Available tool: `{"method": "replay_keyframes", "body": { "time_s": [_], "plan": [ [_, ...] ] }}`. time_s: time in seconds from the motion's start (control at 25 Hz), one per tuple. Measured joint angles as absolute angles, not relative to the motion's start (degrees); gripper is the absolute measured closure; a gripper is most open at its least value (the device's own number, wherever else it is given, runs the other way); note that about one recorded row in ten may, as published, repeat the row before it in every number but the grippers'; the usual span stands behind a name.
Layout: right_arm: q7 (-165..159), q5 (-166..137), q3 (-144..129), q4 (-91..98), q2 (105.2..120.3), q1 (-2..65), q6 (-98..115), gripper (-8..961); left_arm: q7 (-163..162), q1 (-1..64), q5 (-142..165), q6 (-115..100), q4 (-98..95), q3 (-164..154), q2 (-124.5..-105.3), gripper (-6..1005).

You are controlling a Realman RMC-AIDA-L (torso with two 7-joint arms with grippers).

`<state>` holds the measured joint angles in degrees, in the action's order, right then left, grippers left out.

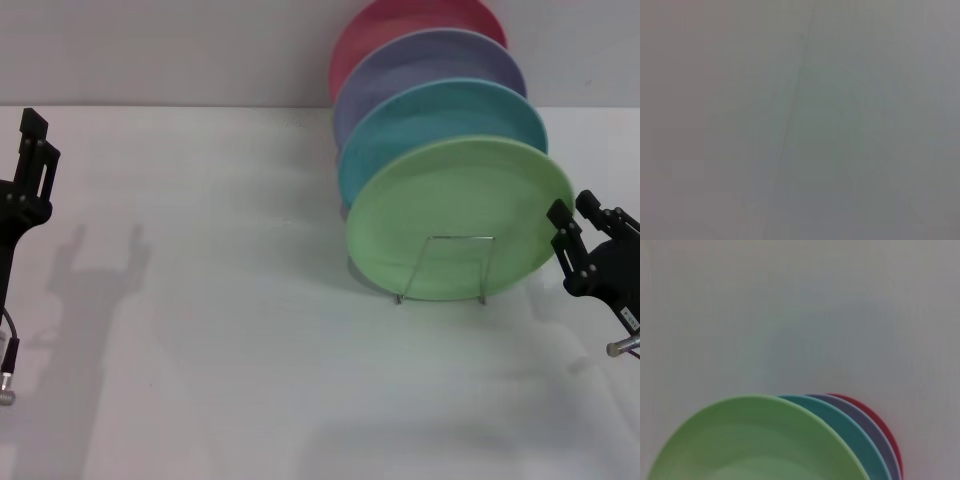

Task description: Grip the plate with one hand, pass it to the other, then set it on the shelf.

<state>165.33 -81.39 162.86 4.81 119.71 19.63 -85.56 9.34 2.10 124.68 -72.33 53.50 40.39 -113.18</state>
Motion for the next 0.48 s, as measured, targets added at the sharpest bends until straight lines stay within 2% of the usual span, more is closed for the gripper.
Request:
{"method": "replay_keyframes", "body": {
  "time_s": [0.48],
  "plan": [
    [165.2, -81.3, 160.7, 5.0, 119.71, 16.9, -96.5, 648, 9.3, 1.9, 125.0, -72.3, 53.9, 40.6, -112.51, 293]
  ]
}}
